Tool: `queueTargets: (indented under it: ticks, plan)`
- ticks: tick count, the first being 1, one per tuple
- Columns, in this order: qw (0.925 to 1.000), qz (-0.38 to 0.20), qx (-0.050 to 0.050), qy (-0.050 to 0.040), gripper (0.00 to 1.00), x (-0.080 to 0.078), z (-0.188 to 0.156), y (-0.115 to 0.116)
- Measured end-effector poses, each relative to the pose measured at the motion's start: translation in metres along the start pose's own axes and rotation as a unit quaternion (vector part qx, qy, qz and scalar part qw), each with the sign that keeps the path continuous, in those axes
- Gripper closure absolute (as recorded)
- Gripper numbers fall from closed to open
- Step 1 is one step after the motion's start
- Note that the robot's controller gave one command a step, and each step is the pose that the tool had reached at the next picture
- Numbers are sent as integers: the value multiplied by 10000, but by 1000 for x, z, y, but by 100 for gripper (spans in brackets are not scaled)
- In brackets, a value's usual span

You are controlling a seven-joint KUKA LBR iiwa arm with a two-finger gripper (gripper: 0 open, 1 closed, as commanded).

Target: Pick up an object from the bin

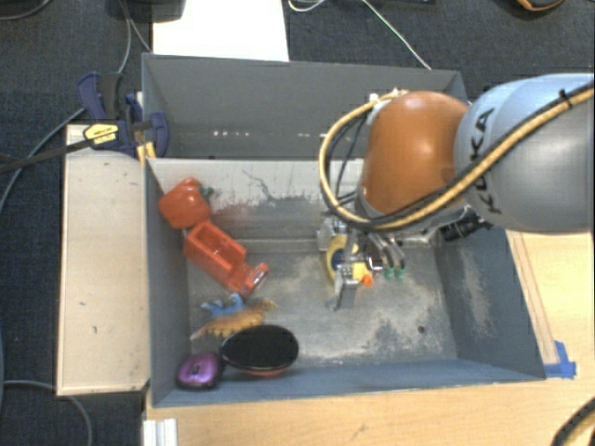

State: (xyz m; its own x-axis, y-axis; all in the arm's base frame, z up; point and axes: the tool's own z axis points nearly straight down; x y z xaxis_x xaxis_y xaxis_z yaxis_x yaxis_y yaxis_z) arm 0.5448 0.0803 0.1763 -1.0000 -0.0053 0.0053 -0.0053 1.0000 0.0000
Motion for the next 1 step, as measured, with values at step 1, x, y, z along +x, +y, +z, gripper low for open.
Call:
queueTargets:
  ticks: [1]
  plan:
    - [10000, 22, -4, -42, 0, -2, -5, 0]
